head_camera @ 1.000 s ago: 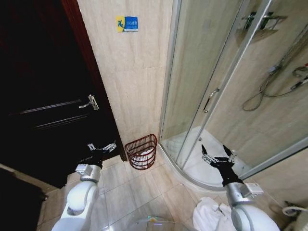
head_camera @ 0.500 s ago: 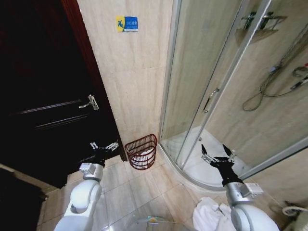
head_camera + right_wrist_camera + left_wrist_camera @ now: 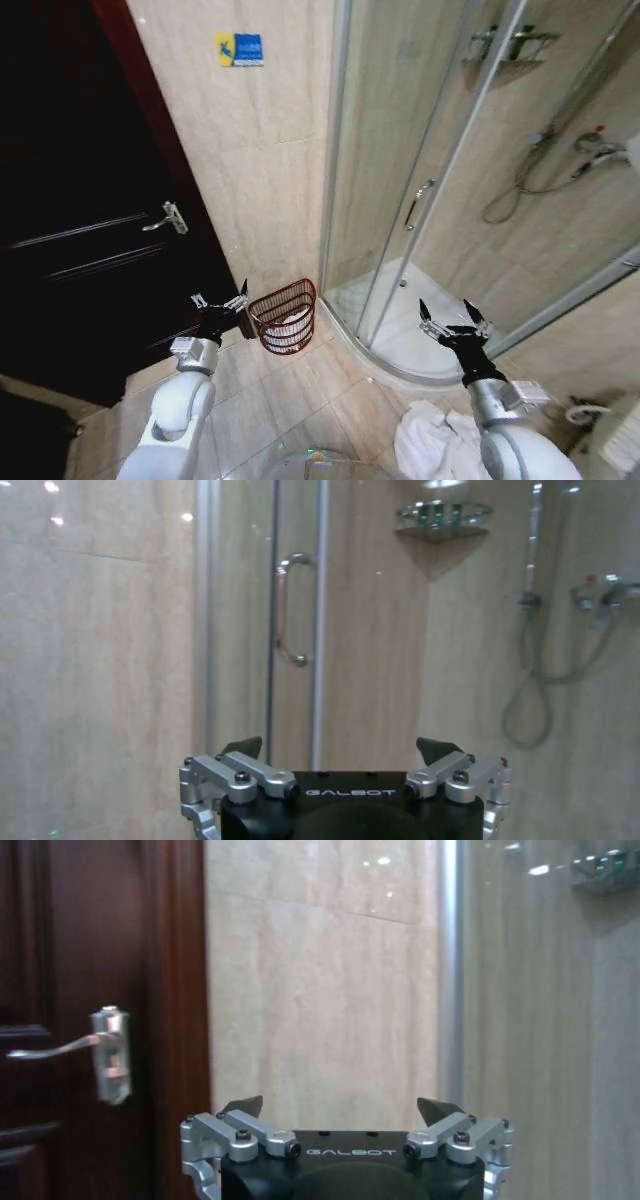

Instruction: Discard the used towel into the hamper.

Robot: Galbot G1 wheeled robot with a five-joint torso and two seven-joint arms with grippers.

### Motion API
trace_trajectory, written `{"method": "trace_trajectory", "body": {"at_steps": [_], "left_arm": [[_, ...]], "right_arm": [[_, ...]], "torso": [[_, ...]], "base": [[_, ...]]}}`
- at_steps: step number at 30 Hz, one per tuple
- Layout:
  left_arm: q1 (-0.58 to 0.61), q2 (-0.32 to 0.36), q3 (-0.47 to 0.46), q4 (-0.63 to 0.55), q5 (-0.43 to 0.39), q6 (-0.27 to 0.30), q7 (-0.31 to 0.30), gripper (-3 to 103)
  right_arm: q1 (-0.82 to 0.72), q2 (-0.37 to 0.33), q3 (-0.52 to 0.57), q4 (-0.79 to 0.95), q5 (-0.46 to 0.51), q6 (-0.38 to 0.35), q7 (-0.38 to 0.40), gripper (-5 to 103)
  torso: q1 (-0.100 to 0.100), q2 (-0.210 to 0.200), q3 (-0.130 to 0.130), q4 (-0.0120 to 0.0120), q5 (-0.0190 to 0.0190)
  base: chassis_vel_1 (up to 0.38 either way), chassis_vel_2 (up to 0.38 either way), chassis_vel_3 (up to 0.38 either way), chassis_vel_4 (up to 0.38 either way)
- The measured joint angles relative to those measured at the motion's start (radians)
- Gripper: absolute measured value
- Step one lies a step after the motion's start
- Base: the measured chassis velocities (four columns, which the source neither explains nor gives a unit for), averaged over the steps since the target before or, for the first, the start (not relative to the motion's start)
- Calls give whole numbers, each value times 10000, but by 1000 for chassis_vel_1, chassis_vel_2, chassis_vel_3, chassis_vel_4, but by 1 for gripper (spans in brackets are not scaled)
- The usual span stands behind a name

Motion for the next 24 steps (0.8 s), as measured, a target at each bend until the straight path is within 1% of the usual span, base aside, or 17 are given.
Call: {"method": "trace_trajectory", "body": {"at_steps": [13,16,20,24], "left_arm": [[-25,-13,83,39,4,-29,-19,100],[-75,-18,179,46,-51,-109,-41,100],[-75,-18,221,48,-130,-157,-114,100],[-12,25,237,42,-286,-165,-120,100]], "right_arm": [[-28,-26,7,100,3,3,18,100],[-63,-28,12,112,3,0,30,100],[-81,-20,7,114,2,-1,37,100],[-98,-14,-5,118,-3,-33,45,100]], "torso": [[0,0,0,1,0],[0,0,0,-4,0],[0,0,0,-5,1],[-1,0,0,2,1]], "base": [[-115,-110,-107,-114],[-118,-117,-121,-130],[-70,-81,-95,-83],[0,0,0,0]]}}
